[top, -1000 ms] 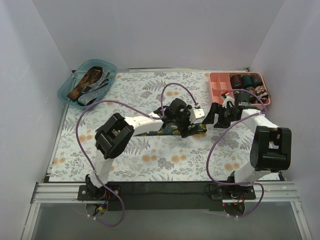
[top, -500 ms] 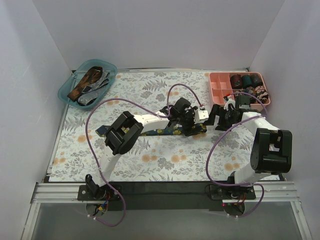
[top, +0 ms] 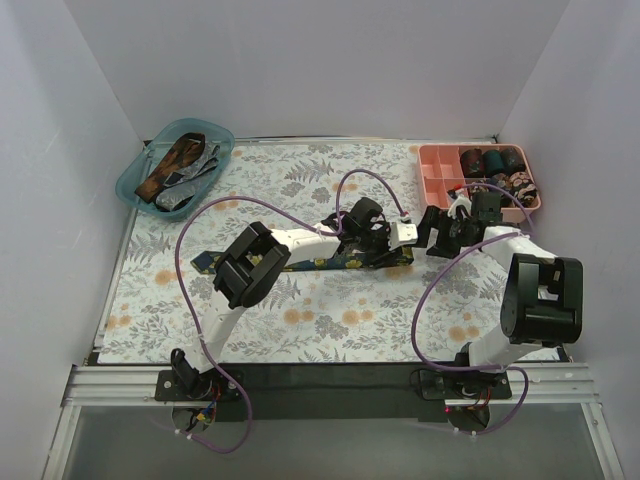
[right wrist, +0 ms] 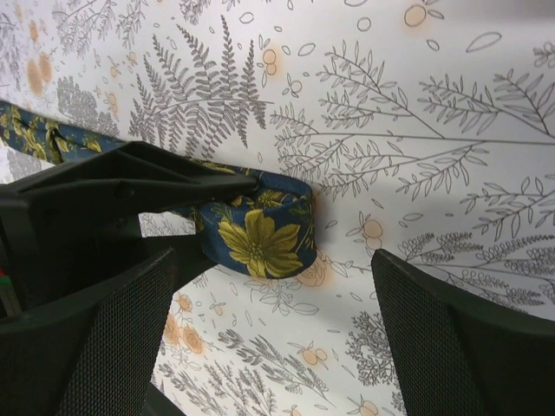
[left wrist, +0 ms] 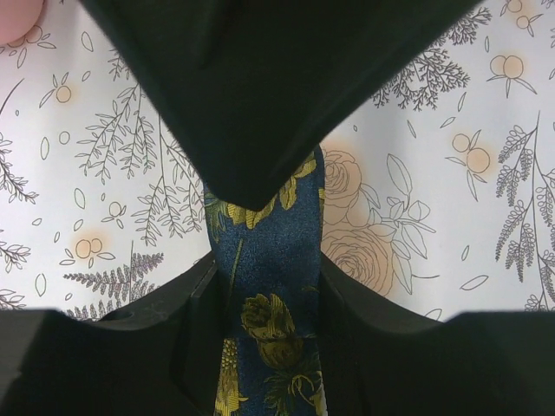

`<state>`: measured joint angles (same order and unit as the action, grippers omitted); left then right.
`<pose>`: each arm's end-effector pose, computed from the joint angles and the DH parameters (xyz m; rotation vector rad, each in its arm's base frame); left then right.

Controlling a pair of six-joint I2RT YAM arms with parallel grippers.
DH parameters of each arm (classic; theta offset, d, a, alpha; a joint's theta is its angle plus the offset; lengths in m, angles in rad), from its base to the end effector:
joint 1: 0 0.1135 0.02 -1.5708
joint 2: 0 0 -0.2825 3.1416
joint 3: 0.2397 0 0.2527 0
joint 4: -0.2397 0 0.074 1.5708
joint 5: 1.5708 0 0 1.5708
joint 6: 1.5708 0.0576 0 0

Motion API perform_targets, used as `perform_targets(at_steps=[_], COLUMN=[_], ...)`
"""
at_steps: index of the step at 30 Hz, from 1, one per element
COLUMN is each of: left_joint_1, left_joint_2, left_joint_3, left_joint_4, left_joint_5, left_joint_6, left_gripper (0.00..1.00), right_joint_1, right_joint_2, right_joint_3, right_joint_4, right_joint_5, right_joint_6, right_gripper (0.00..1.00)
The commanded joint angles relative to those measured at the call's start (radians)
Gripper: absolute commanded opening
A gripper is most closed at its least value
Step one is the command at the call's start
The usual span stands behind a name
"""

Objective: Roll the ties
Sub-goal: Roll the tie

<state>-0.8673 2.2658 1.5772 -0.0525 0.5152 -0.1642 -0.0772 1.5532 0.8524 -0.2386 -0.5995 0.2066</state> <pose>0.3148 -0.4150 0.1370 1.1071 2.1954 -1.0903 0.3147 0.0083 0.1854 0.1012 2.4480 0.8033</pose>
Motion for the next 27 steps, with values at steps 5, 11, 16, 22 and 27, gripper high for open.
perform_targets(at_steps=[5, 11, 16, 22, 27], left_joint_1=[-0.002, -0.002, -0.001, -0.001, -0.001], left_joint_2=[-0.020, -0.029, -0.026, -0.022, -0.020], left_joint_3=[-0.009, -0.022, -0.026, -0.029, -0.045], left_joint_4=[-0.001, 0.009, 0.014, 0.019, 0.020], left_joint_5=[0.032, 0.020, 0.019, 0.023, 0.029], left_joint_6=[-0.003, -0.015, -0.021, -0.031, -0.035], left_gripper=[0.37, 0.38, 0.38, 0.38, 0.38], right_joint_1=[-0.004, -0.004, -0.004, -0.004, -0.004], right_joint_2=[0.067, 0.102, 0.134, 0.186, 0.240], right_joint_3=[-0.029, -0.067, -0.096, -0.099, -0.098], right_joint_4=[0.105, 0.165, 0.211, 0.228, 0.268], right_joint_5=[-0.089, -0.155, -0.224, -0.261, -0.284], right_joint_6=[0.011, -0.001, -0.007, -0.013, -0.015], right_gripper=[0.81, 0.76, 0.71, 0.66, 0.66])
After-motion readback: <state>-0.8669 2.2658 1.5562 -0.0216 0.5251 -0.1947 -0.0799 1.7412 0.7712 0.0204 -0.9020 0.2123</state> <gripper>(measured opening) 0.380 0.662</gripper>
